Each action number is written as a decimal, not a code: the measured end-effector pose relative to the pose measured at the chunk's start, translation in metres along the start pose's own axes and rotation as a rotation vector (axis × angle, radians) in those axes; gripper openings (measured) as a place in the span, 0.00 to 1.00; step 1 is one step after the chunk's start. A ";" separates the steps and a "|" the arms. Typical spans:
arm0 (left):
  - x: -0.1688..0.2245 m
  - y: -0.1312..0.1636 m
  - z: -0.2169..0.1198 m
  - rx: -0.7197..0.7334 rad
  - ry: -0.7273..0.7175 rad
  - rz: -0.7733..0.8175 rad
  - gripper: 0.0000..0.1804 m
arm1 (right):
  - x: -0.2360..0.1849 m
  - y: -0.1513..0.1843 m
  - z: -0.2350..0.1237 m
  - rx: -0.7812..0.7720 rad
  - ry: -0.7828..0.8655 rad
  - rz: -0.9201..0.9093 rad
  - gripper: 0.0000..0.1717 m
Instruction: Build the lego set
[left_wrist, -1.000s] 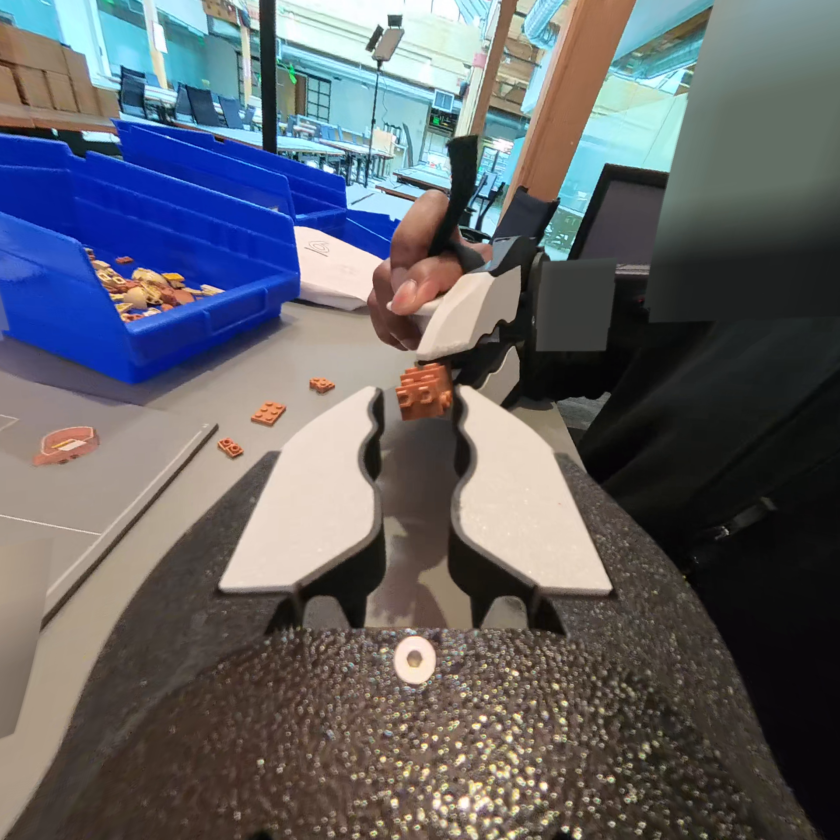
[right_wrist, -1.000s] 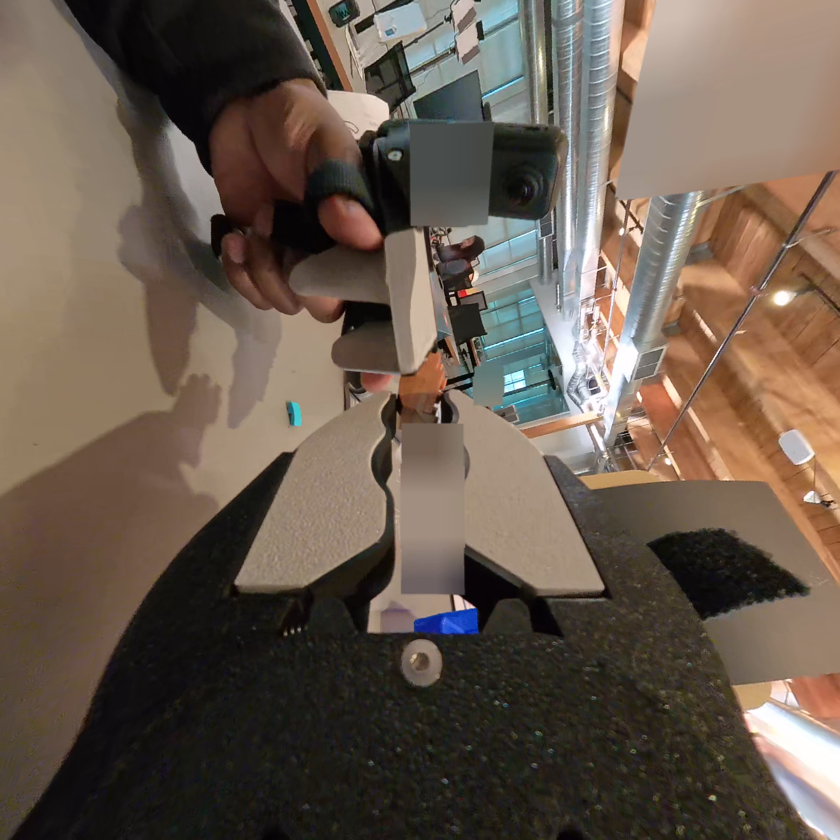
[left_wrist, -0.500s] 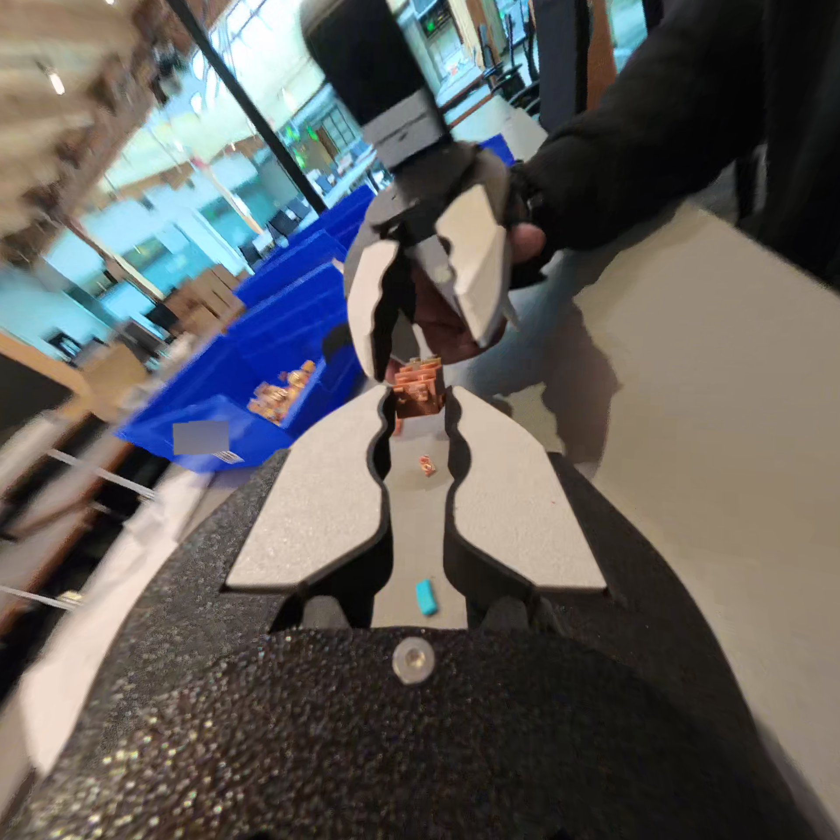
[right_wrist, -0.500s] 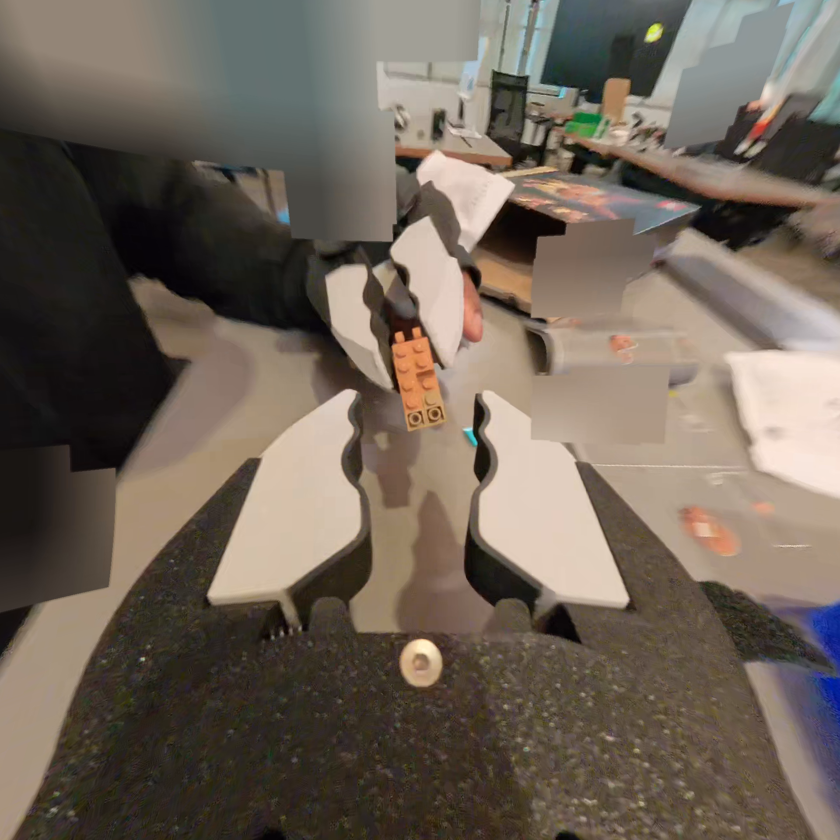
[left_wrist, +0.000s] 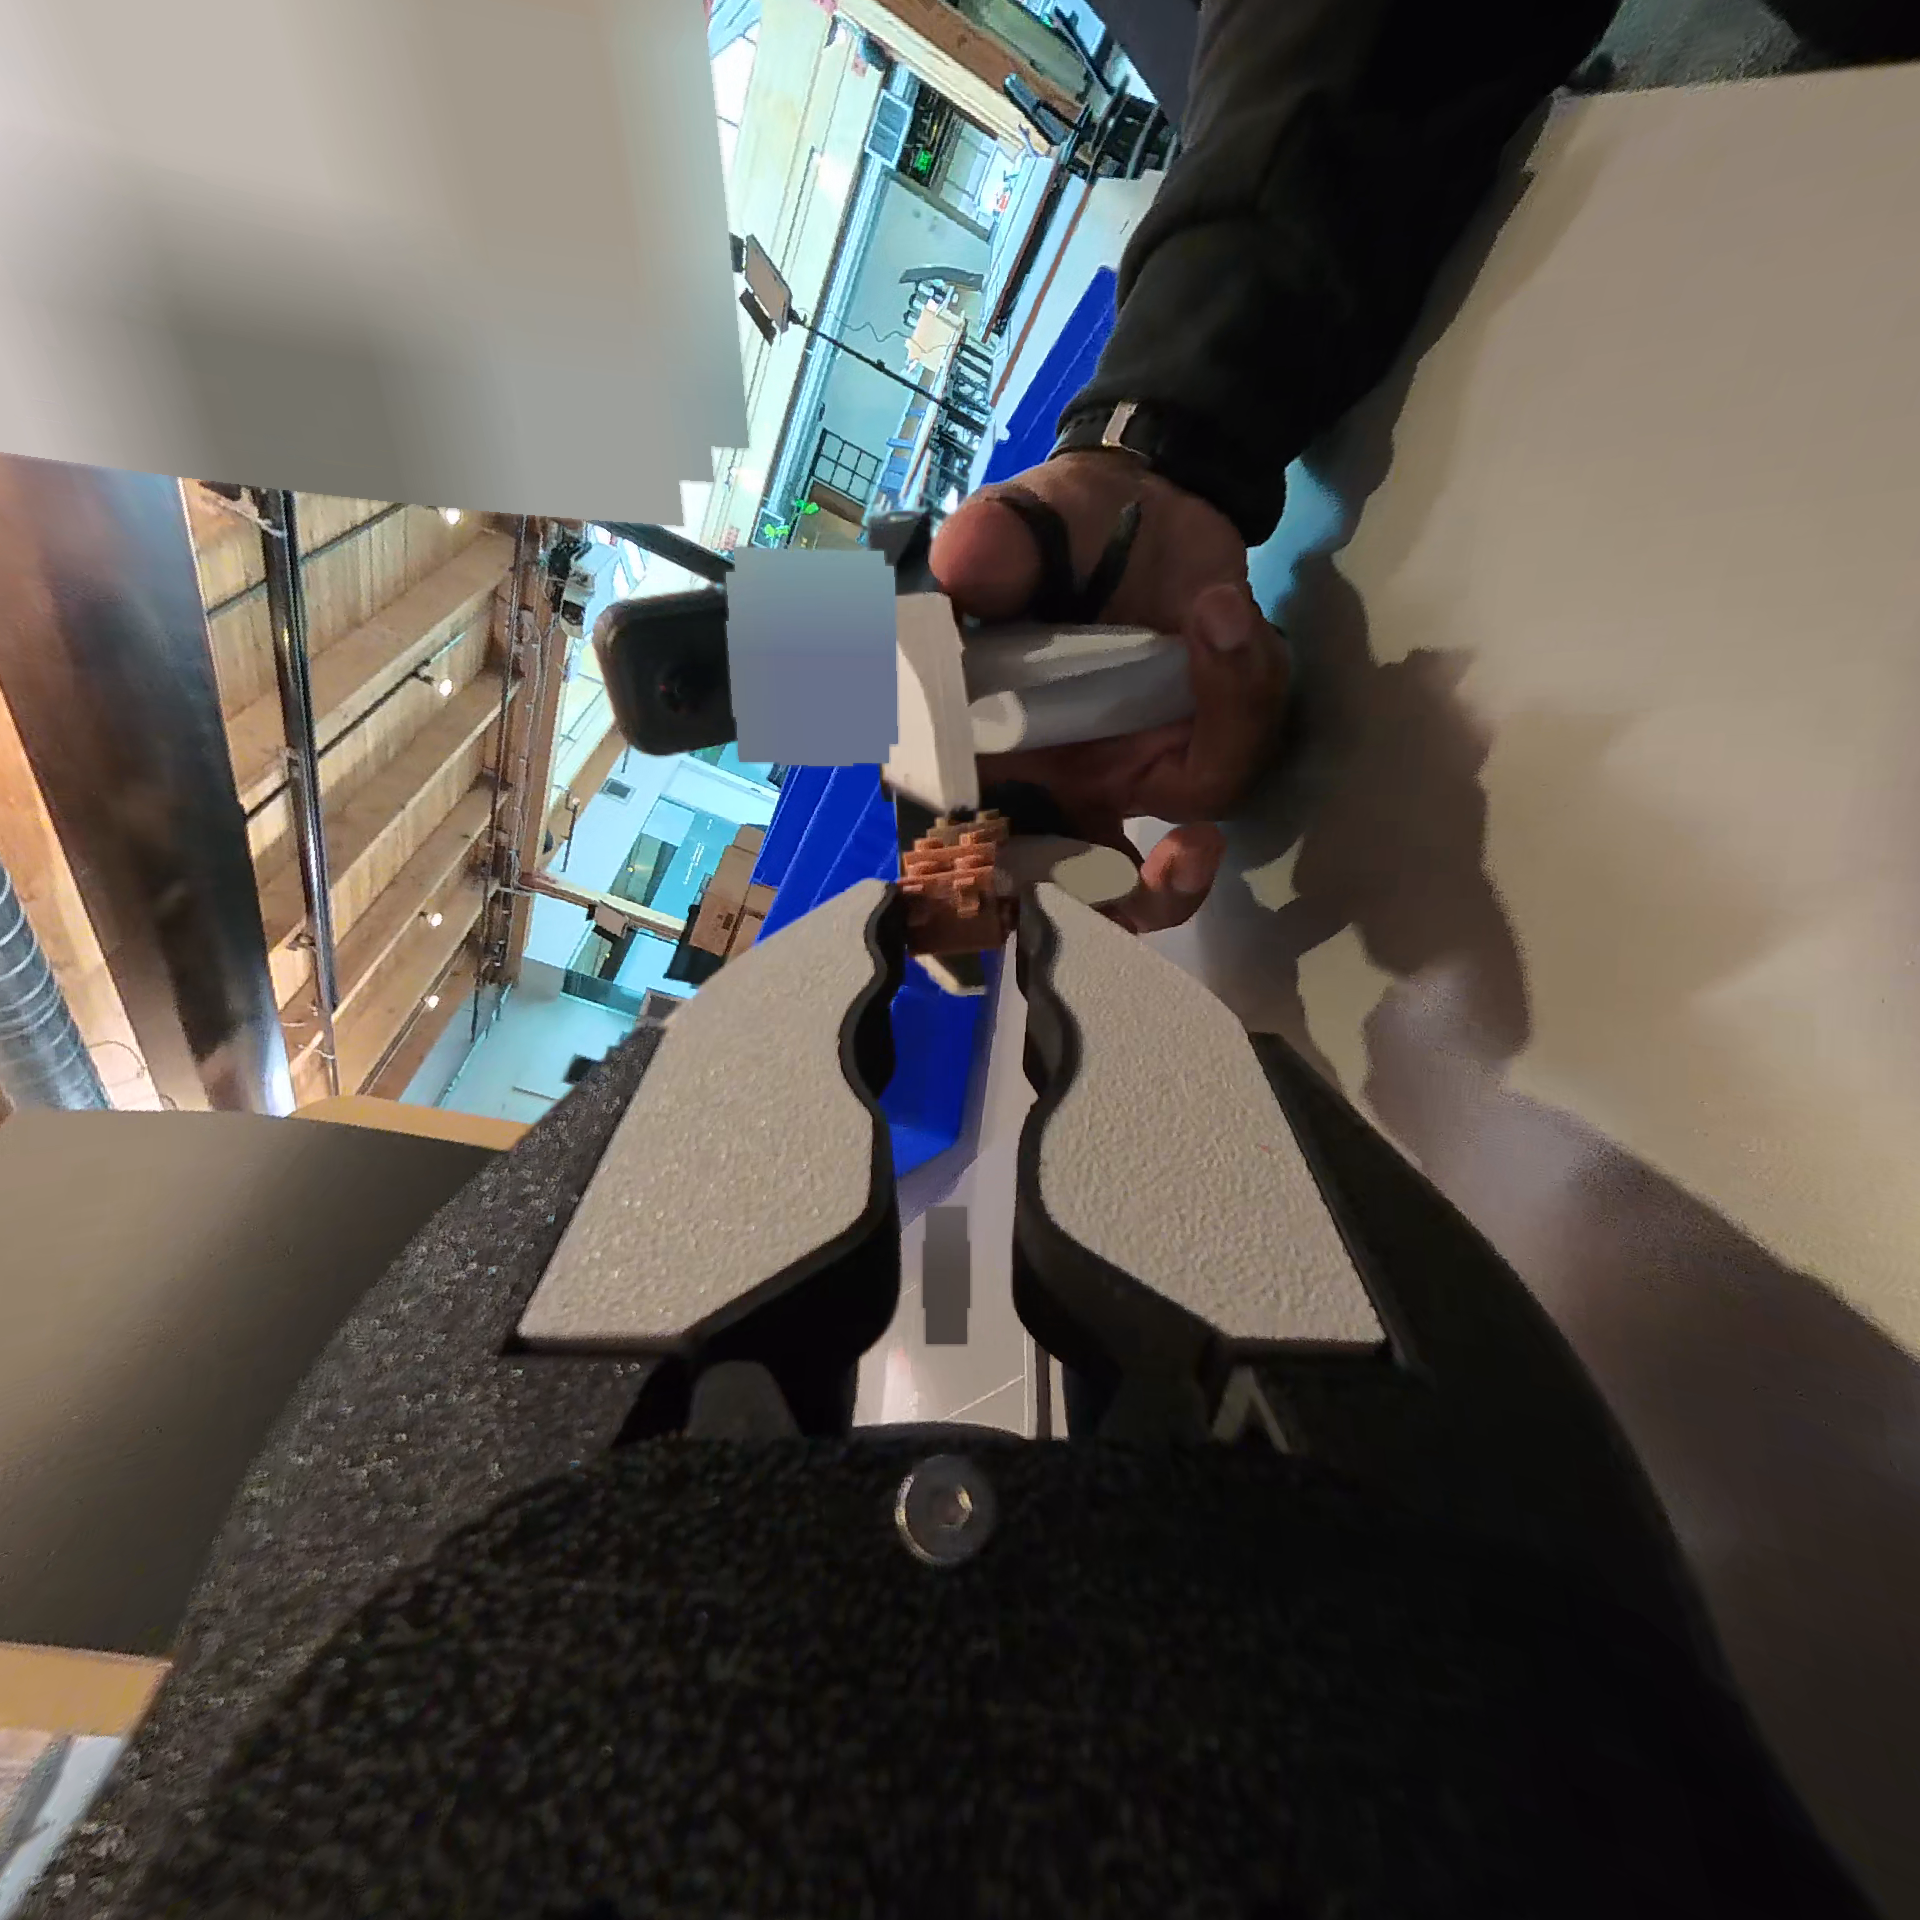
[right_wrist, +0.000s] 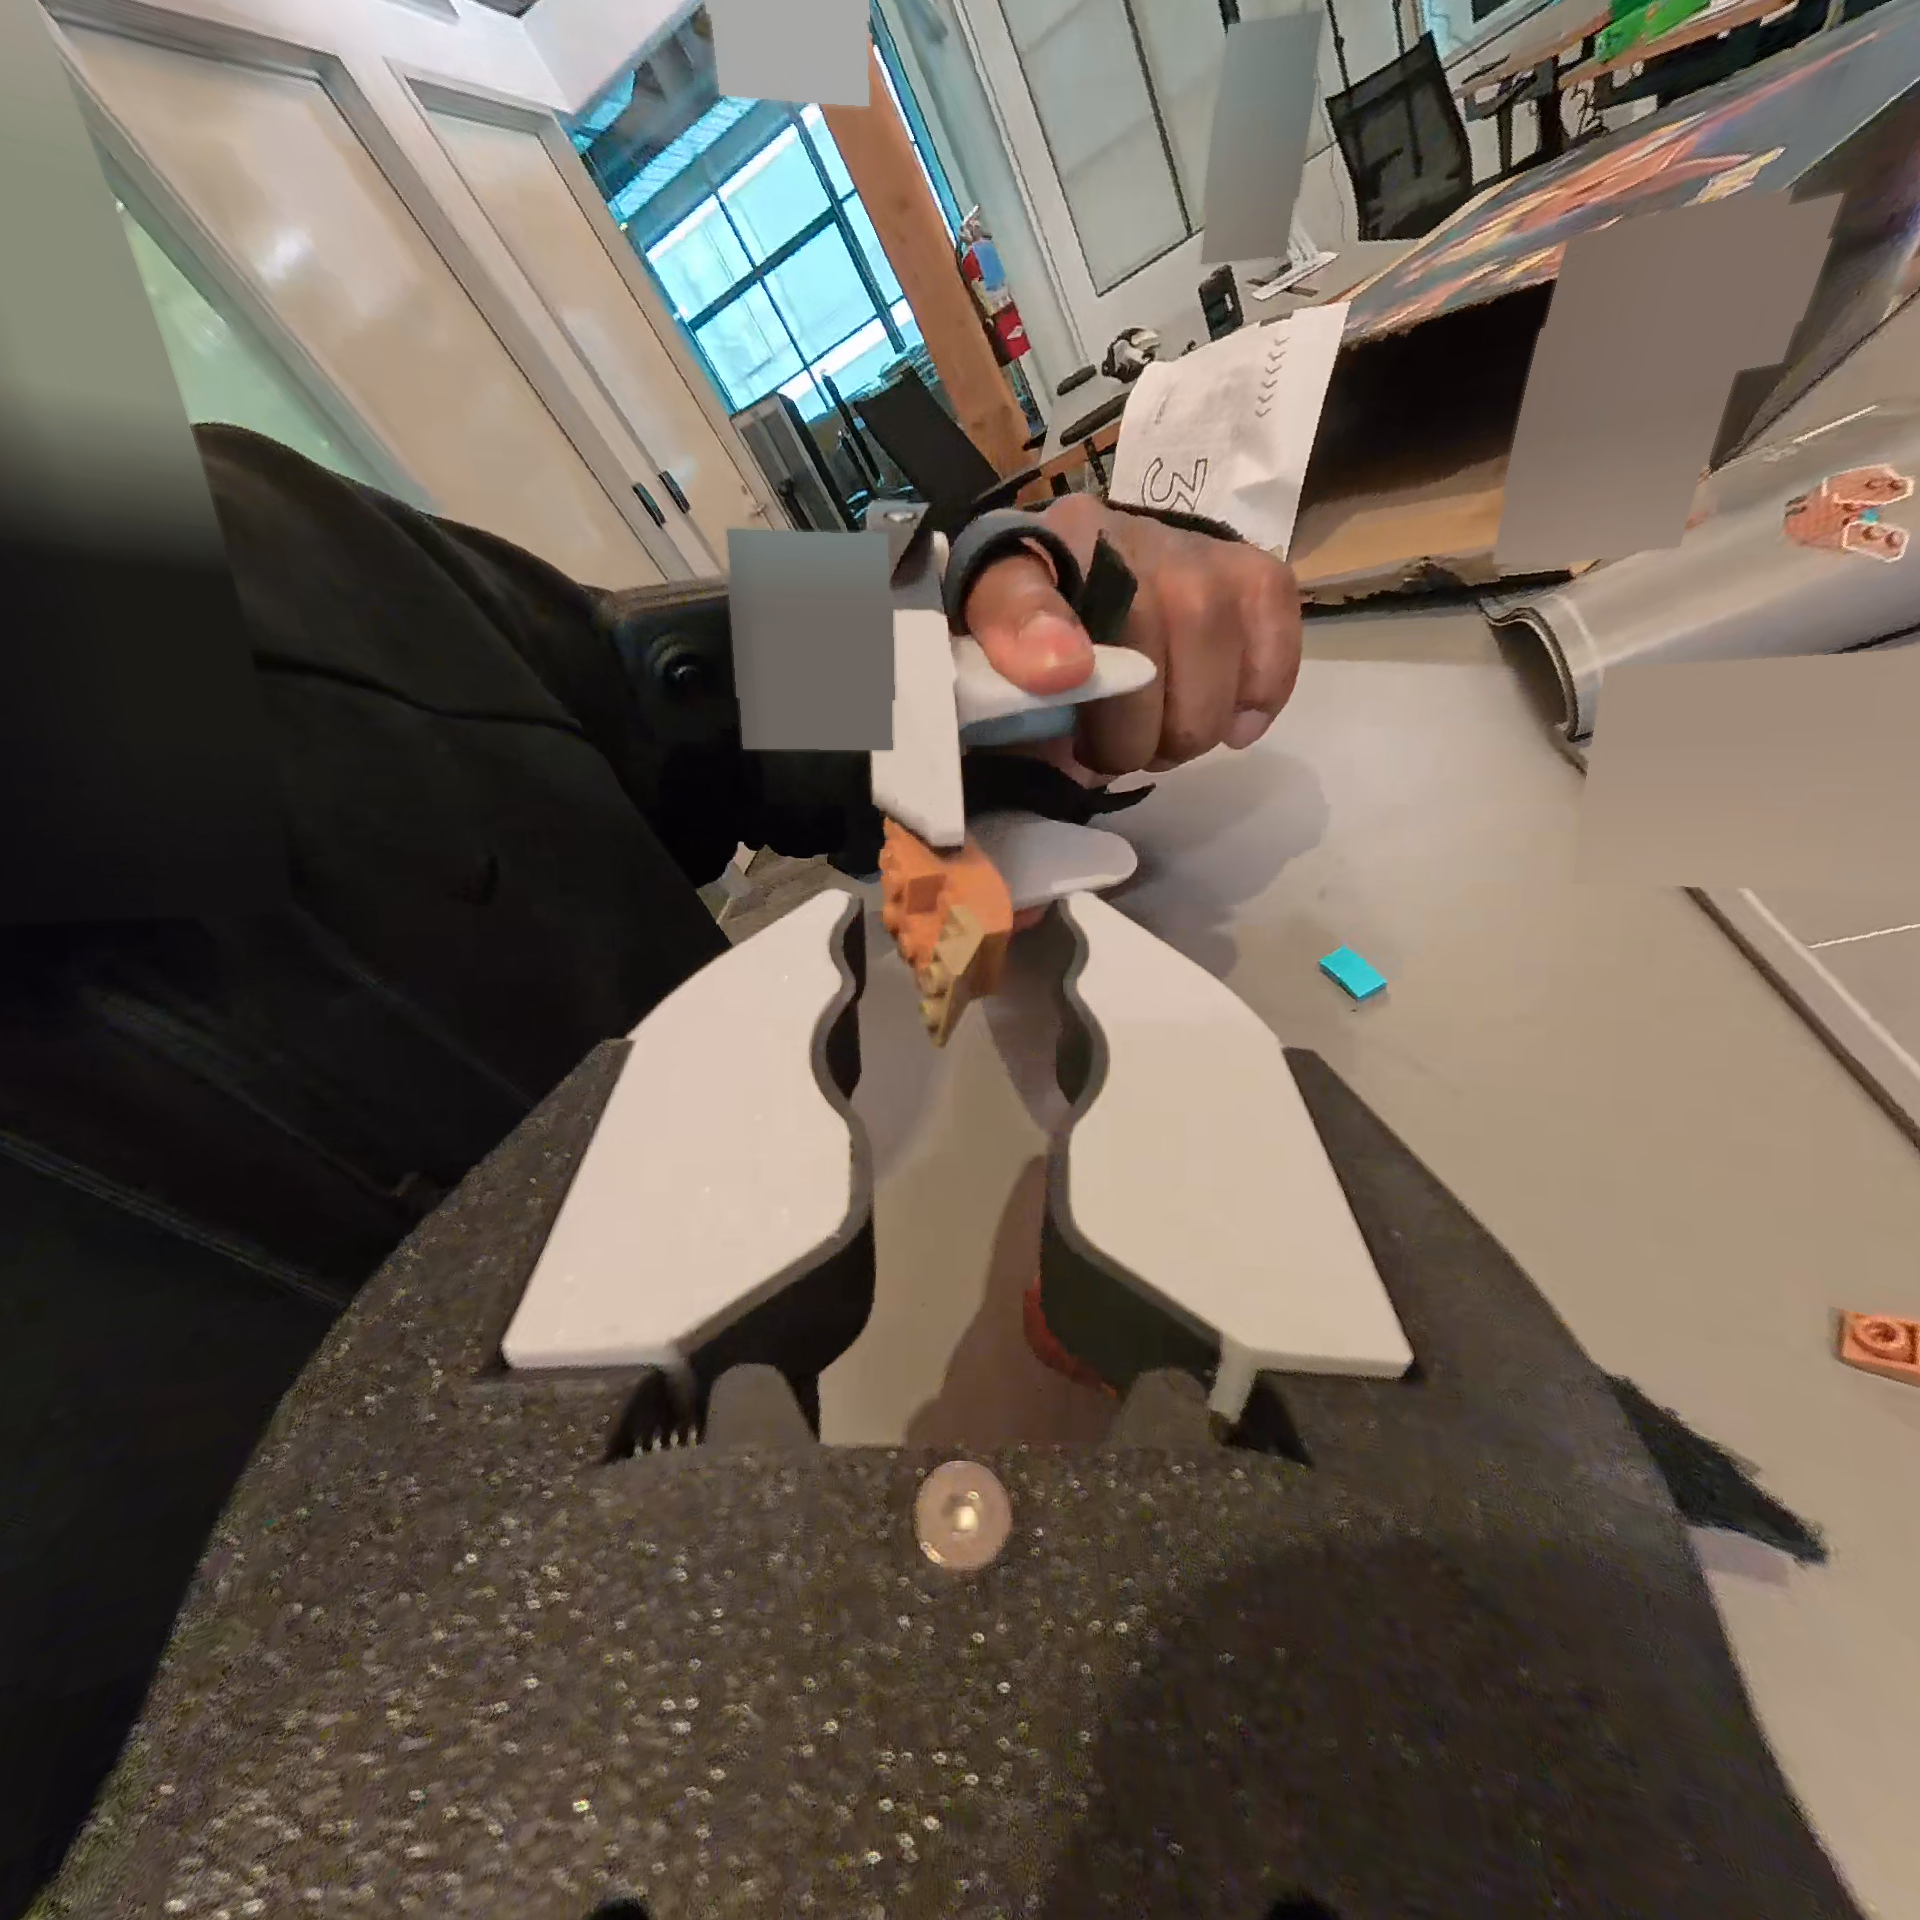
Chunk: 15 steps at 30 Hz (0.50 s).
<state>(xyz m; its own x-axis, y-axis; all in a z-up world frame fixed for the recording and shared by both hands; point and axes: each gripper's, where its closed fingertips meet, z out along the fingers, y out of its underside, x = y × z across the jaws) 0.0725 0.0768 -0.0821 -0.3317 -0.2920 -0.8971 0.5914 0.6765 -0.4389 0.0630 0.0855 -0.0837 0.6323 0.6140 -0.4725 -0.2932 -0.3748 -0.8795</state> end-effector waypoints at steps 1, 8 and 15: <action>0.002 -0.001 0.001 0.000 0.004 0.016 0.11 | 0.000 0.001 0.000 -0.004 -0.003 0.000 0.19; 0.005 -0.006 0.003 0.006 -0.008 0.061 0.11 | -0.008 0.006 0.002 -0.032 -0.035 -0.048 0.13; 0.009 -0.007 0.003 0.012 0.008 0.061 0.10 | -0.008 0.010 0.002 -0.072 -0.050 -0.043 0.12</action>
<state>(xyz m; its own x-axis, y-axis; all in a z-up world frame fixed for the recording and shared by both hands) 0.0677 0.0674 -0.0872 -0.3006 -0.2451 -0.9217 0.6193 0.6849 -0.3840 0.0532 0.0781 -0.0884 0.6062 0.6635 -0.4384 -0.2134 -0.3953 -0.8934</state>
